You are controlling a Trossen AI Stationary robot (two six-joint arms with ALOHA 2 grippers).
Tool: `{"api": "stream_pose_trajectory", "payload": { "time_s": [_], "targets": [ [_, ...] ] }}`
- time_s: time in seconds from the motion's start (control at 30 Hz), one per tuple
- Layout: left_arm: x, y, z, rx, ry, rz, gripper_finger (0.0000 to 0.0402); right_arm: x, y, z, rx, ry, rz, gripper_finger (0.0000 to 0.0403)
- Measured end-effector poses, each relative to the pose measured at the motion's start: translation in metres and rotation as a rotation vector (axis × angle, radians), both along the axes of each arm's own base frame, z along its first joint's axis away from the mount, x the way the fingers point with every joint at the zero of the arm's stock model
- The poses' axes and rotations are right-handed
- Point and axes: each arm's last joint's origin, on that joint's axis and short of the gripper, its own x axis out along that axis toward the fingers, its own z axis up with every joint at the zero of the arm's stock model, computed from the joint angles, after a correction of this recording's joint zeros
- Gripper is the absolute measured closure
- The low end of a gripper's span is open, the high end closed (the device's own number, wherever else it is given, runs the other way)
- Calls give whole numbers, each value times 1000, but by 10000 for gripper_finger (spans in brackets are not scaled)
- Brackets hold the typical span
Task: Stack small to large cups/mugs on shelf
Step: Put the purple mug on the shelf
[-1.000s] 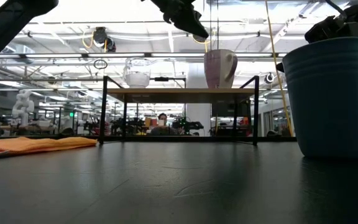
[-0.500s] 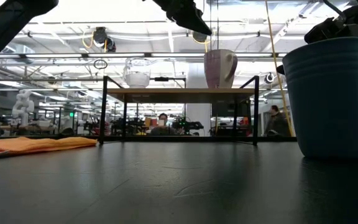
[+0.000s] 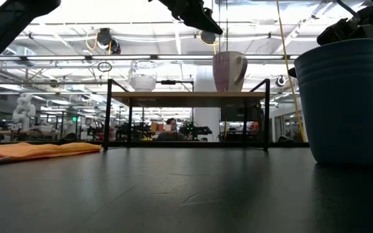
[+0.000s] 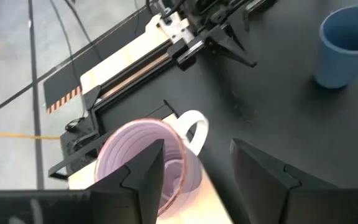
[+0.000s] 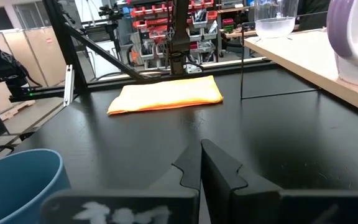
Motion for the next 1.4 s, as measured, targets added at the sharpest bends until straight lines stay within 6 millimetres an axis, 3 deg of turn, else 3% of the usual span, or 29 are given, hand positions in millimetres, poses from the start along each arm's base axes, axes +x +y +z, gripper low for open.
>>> {"api": "stream_pose_trajectory", "payload": {
  "time_s": [0.63, 0.97, 1.4],
  "targets": [
    [6, -1, -10, -10, -16, -39, 215, 0, 0, 0, -1, 0, -2, 403],
    [23, 10, -43, 22, 69, -9, 215, 0, 0, -1, 16, 8, -4, 403],
    [19, 21, -41, 32, 57, 3, 215, 0, 0, -2, 0, 16, -2, 403]
  ]
}}
